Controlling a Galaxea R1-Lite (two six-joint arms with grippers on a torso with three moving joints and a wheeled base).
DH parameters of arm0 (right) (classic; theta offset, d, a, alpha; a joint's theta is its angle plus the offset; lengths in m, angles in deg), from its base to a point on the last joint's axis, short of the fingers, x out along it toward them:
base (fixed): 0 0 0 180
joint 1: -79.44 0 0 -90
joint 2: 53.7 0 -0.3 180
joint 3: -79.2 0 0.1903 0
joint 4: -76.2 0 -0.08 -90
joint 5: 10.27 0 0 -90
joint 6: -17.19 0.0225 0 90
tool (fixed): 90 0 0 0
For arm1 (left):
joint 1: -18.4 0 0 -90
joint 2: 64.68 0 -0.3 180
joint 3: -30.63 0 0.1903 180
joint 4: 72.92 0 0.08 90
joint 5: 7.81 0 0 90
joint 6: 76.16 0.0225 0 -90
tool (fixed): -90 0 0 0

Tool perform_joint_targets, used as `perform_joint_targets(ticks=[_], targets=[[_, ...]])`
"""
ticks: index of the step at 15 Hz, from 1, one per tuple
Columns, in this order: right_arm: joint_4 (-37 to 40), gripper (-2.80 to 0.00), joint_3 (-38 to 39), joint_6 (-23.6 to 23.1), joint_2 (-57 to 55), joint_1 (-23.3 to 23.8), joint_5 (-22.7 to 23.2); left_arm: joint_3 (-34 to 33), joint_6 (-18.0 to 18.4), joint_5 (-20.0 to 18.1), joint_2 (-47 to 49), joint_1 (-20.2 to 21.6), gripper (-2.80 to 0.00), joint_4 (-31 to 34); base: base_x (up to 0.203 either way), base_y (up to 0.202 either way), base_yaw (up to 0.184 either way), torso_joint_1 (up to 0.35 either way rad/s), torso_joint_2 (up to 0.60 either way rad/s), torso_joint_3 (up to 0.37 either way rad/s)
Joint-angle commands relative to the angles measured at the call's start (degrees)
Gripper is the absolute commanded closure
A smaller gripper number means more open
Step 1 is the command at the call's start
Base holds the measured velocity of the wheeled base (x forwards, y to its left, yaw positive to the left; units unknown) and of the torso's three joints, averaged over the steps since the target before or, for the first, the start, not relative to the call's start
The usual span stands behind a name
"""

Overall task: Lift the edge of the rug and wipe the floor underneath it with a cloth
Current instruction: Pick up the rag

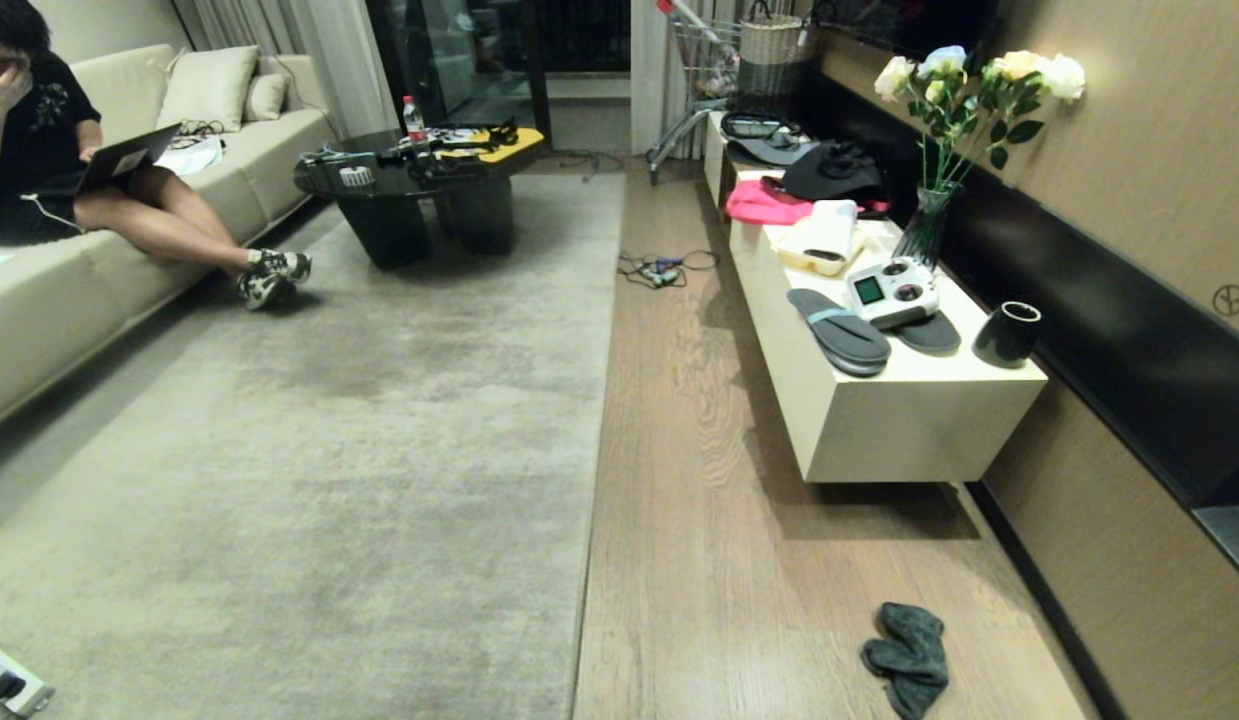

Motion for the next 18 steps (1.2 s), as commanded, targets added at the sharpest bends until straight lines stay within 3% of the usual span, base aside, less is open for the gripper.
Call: perform_joint_targets(ticks=[1, 18], targets=[[0.0, 0.00, 0.0, 0.0, 0.0, -0.1, 0.0, 0.0, 0.0, 0.0, 0.0, 0.0, 0.00, 0.0, 0.000, 0.000, 0.000, 0.000, 0.00, 0.000], [0.0, 0.00, 0.0, 0.0, 0.0, -0.1, 0.0, 0.0, -0.1, 0.0, 0.0, 0.0, 0.00, -0.1, 0.000, 0.000, 0.000, 0.000, 0.00, 0.000]])
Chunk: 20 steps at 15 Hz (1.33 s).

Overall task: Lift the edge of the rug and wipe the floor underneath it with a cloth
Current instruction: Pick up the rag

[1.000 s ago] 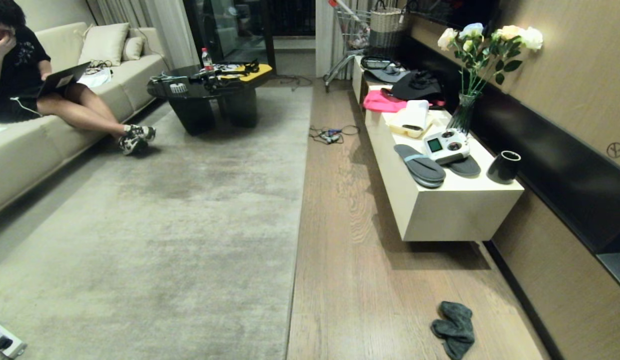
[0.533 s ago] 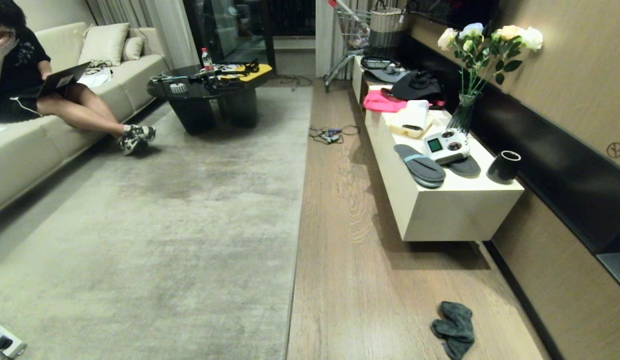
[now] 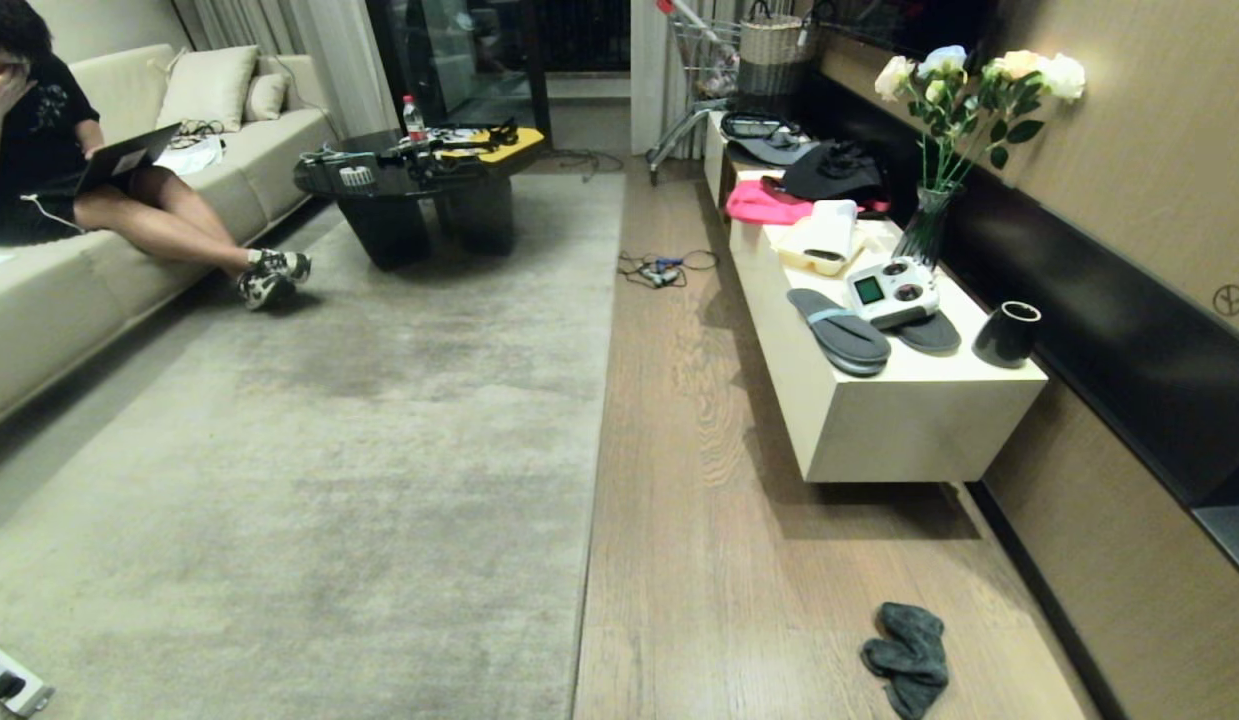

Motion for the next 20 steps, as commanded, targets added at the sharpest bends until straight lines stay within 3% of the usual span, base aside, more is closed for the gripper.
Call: perform_joint_targets(ticks=[1, 13, 20], targets=[[0.0, 0.00, 0.0, 0.0, 0.0, 0.0, 0.0, 0.0, 0.0, 0.0, 0.0, 0.0, 0.00, 0.0, 0.000, 0.000, 0.000, 0.000, 0.00, 0.000], [0.0, 0.00, 0.0, 0.0, 0.0, 0.0, 0.0, 0.0, 0.0, 0.1, 0.0, 0.0, 0.00, 0.0, 0.000, 0.000, 0.000, 0.000, 0.00, 0.000], [0.0, 0.00, 0.0, 0.0, 0.0, 0.0, 0.0, 0.0, 0.0, 0.1, 0.0, 0.0, 0.00, 0.0, 0.000, 0.000, 0.000, 0.004, 0.00, -0.162]])
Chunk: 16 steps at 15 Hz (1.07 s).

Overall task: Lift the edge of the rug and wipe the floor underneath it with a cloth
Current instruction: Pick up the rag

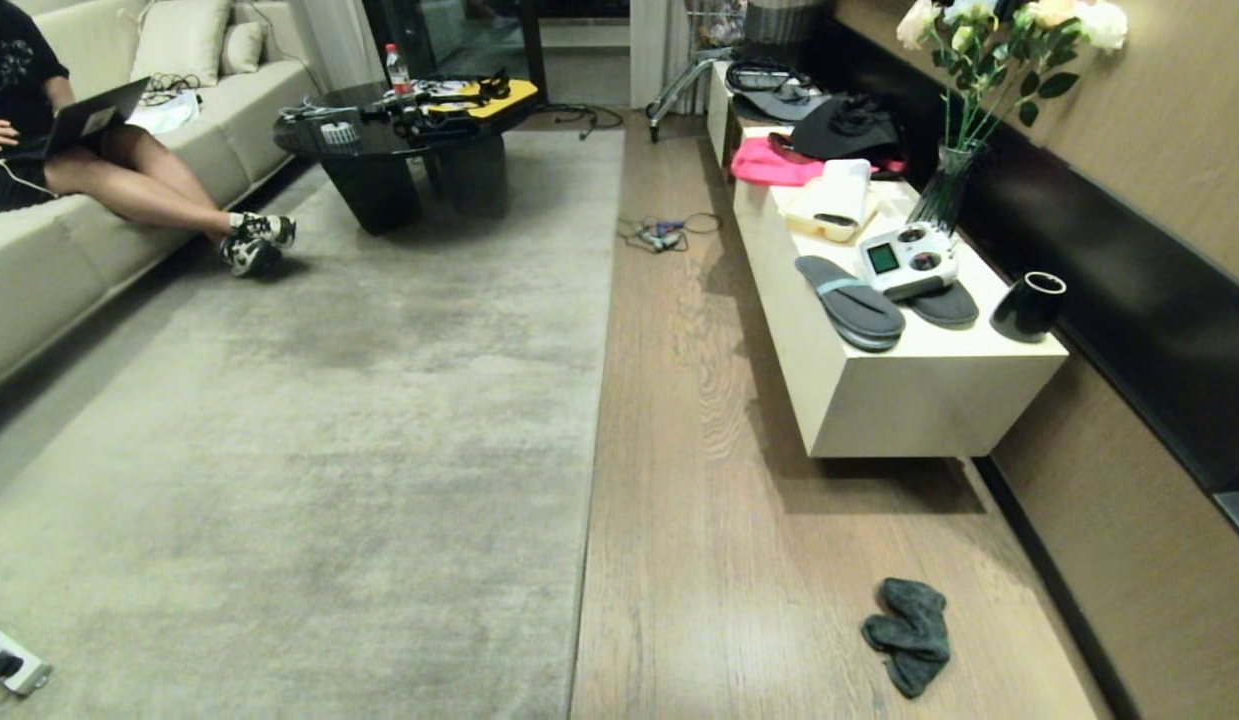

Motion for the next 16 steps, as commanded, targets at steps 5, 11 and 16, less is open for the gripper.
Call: perform_joint_targets(ticks=[5, 11, 16], targets=[[0.0, 0.00, 0.0, 0.0, 0.0, 0.0, 0.0, 0.0, -0.1, 0.0, 0.0, 0.0, 0.00, -0.1, 0.000, 0.000, 0.000, 0.005, 0.00, -0.198], [0.0, 0.00, 0.0, 0.0, 0.0, 0.0, 0.0, 0.0, -0.3, 0.0, 0.0, 0.0, 0.00, 0.0, 0.000, 0.000, 0.000, 0.003, 0.00, -0.200], [0.0, 0.00, 0.0, 0.0, 0.0, 0.0, 0.0, 0.0, -0.6, 0.0, 0.0, 0.0, 0.00, 0.0, 0.000, 0.000, 0.000, 0.002, 0.00, -0.197]])
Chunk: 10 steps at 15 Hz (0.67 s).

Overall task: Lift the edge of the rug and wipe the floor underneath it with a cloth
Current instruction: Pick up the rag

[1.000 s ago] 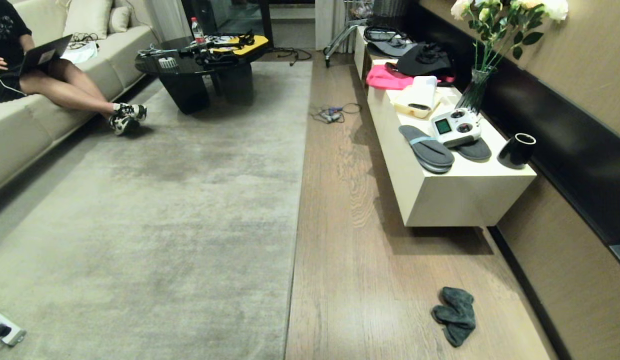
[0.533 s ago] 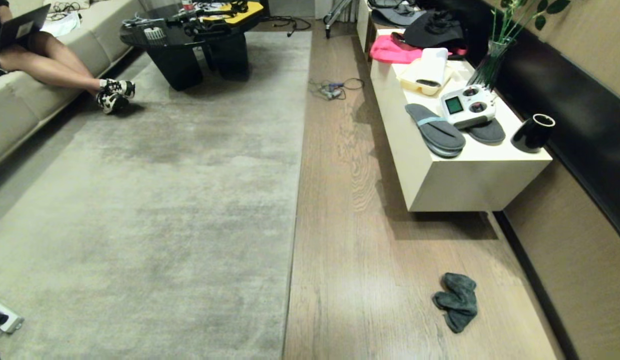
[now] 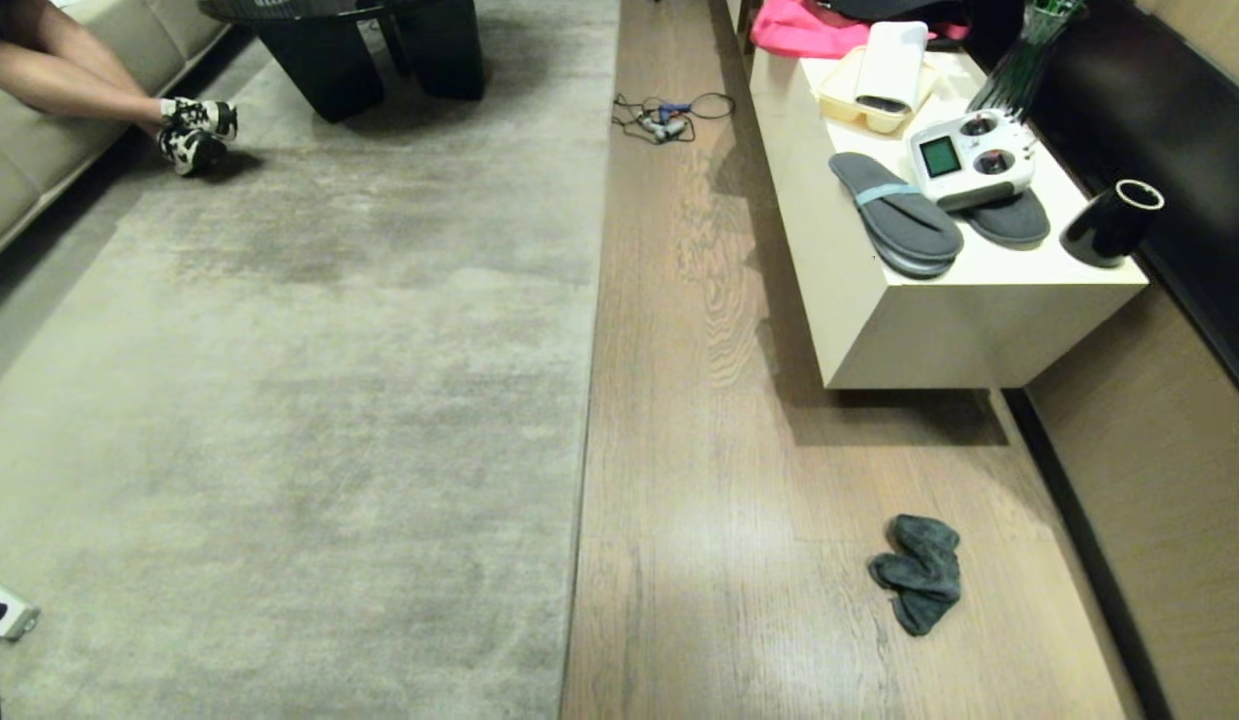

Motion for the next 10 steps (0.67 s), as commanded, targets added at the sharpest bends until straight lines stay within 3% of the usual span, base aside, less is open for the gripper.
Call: perform_joint_targets(ticks=[1, 10], targets=[[0.0, 0.00, 0.0, 0.0, 0.0, 0.0, 0.0, 0.0, -0.1, 0.0, 0.0, 0.0, 0.00, 0.0, 0.000, 0.000, 0.000, -0.002, 0.00, -0.200], [0.0, 0.00, 0.0, 0.0, 0.0, 0.0, 0.0, 0.0, -0.2, 0.0, 0.0, 0.0, 0.00, 0.0, 0.000, 0.000, 0.000, 0.002, 0.00, -0.196]])
